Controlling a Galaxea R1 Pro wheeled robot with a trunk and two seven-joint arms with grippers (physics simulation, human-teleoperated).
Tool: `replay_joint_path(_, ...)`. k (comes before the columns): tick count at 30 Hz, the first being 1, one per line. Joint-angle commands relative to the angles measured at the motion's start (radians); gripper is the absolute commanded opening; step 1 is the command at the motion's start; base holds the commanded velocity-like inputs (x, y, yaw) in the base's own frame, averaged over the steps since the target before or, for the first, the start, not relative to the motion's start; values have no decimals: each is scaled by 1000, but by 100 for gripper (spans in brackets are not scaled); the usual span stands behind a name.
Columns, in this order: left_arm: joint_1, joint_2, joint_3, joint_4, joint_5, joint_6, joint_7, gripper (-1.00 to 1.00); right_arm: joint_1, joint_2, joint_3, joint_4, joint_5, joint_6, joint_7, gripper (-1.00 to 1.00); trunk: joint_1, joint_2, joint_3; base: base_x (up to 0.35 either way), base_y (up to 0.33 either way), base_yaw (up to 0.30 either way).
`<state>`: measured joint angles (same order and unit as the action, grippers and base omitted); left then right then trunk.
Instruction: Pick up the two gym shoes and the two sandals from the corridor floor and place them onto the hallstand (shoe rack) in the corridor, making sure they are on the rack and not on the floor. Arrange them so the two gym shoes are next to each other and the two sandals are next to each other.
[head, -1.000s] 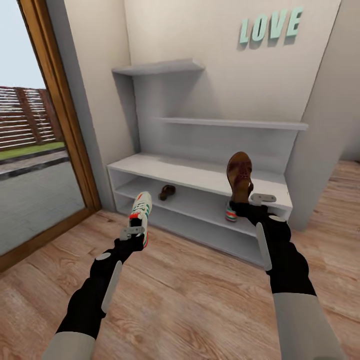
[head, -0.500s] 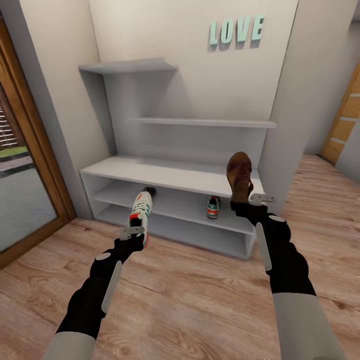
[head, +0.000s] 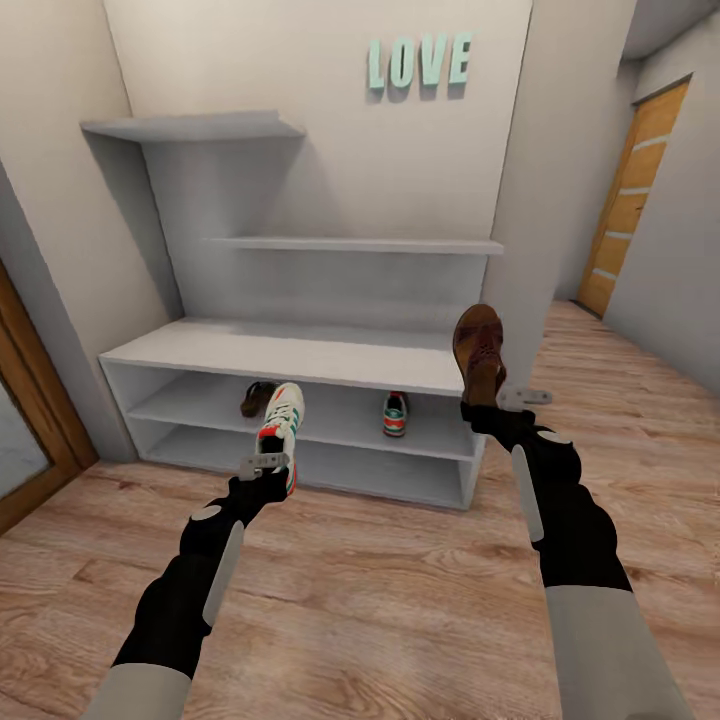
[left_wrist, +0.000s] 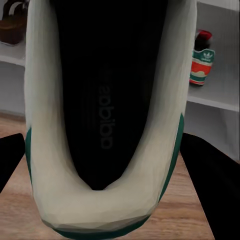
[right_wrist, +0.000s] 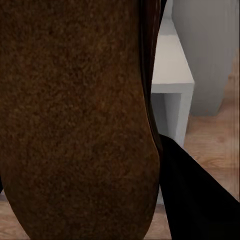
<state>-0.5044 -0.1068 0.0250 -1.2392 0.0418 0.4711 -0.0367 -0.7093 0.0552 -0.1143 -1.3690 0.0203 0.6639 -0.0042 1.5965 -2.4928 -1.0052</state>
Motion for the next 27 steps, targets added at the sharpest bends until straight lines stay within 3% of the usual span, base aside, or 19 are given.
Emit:
replay_joint_path(1,0,-1,3,-2,4,6,-5,-100,-1,1,-1,-1,0,5,-2,-100,0,0,-1,1,192,-292)
replay_joint_path(18,0,-1,3,-2,4,6,-4,-100,-1,1,-1,-1,0,6,-2,-100,0,0,-1,0,302,-292)
replay_joint_path(27,0,-1,3,-2,4,6,-4,-100,-1,2,-1,-1,4,6,-2,-100,0,0,-1,0,47,-138)
